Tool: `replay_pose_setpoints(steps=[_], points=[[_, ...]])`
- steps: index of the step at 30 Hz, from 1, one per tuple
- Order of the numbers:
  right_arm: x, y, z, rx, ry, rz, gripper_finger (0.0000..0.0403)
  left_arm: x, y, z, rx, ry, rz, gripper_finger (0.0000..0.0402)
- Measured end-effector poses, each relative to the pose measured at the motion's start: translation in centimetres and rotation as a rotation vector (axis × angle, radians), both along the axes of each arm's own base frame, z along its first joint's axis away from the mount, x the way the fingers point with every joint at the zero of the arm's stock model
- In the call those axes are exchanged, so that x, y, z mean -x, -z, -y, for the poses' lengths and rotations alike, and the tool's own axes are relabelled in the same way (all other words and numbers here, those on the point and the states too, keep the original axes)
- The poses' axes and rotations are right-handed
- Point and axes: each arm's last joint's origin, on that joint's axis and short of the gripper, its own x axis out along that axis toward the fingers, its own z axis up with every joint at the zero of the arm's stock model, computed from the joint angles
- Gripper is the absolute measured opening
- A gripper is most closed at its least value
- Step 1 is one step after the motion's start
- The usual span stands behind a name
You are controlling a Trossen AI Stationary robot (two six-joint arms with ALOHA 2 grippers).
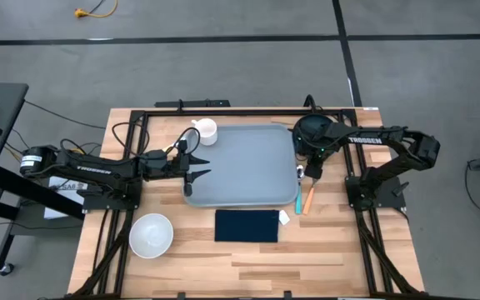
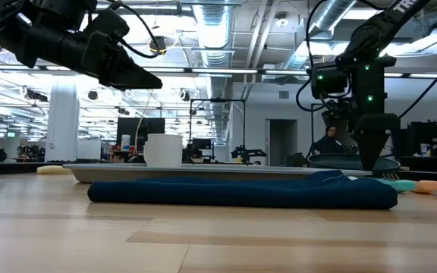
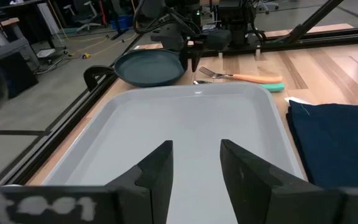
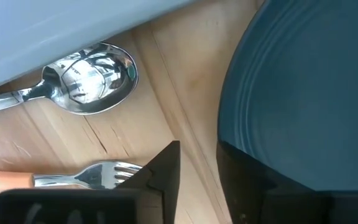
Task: Set up tray
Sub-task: Put the black plate on the gray tray to the bottom of the white mug
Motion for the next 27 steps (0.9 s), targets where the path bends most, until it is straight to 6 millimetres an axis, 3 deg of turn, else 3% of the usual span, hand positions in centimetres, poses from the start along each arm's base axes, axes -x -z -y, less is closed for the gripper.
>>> replay_pose_setpoints(steps=[13,27], points=[[0.0,0.0,0.0,0.009,0.016,0.003,0.0193,0.0,0.0,0.0,0.0,0.0,0.0,0.0123],[-0.6,0.0,-1.4,-0.002,-0.056,-0.01,0.0177,0.0,0.0,0.0,0.0,0.0,0.0,0.0123]])
